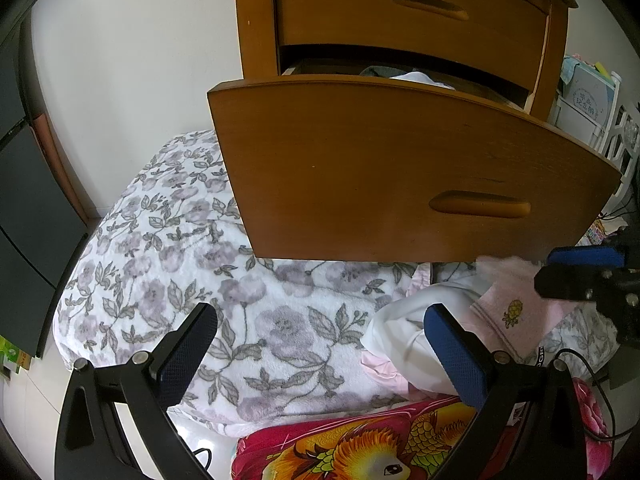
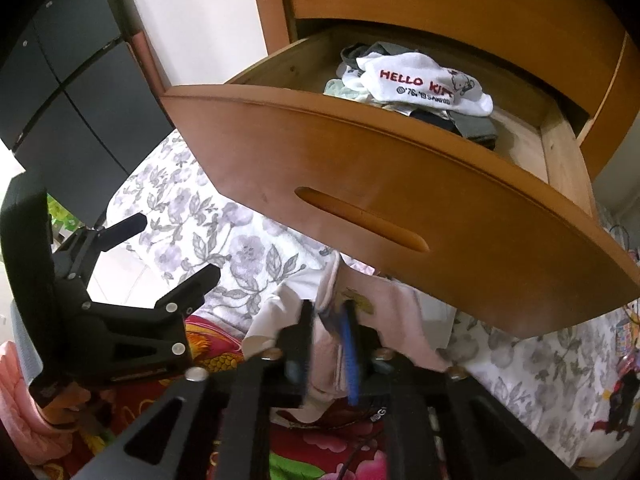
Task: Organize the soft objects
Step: 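Lower the pink sock onto the white cloth and open the right tool, then move the right tool back toward the drawer's Hello Kitty cloth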
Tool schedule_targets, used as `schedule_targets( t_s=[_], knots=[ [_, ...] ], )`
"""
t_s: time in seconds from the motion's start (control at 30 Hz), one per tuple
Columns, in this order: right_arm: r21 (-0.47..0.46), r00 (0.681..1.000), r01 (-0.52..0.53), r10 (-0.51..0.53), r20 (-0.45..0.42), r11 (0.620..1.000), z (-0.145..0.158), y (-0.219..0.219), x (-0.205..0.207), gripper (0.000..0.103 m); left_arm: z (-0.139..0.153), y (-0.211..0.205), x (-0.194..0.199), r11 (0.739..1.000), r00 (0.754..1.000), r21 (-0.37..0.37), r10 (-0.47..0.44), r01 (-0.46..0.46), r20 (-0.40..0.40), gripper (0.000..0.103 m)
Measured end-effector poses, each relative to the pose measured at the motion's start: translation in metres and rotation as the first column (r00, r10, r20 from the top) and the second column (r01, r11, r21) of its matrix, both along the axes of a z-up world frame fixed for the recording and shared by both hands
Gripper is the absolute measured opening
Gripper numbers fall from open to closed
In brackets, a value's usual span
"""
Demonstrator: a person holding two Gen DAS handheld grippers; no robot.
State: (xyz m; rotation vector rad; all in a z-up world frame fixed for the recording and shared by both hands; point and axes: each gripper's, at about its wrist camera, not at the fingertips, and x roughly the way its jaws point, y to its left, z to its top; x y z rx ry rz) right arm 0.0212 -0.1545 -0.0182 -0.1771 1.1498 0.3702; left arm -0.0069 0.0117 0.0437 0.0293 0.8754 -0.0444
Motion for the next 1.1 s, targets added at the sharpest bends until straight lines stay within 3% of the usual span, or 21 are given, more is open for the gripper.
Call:
schedule_targets(
  t_s=[0.43,0.63,0.9,1.1],
  knots=[
    [-0.033,0.999,0.024,-0.023,0.033,0.999,0.011,-0.007,-0.001,0.074,0.000,0.000,0.000,1.000,1.000,0.000,0.000,0.000,0.001,0.103],
    [-0.052,0.998,0.054,-0.053,0.028,0.997,0.010,-0.015,0.000,0.088,0.000,0.000,0.000,1.000,1.000,0.000,0.001,-0.001,0.000,0.103],
    [-0.062,0.995,0.092,-0.089,0.047,0.994,0.014,-0.027,0.000,0.103,0.000,0.001,0.000,1.000,1.000,0.000,0.000,0.000,0.000,0.103],
    [-0.036,0.989,0.133,-0.131,0.063,0.990,0.017,-0.038,0.003,0.103,0.000,0.001,0.000,1.000,1.000,0.000,0.000,0.000,0.001,0.103]
  ],
)
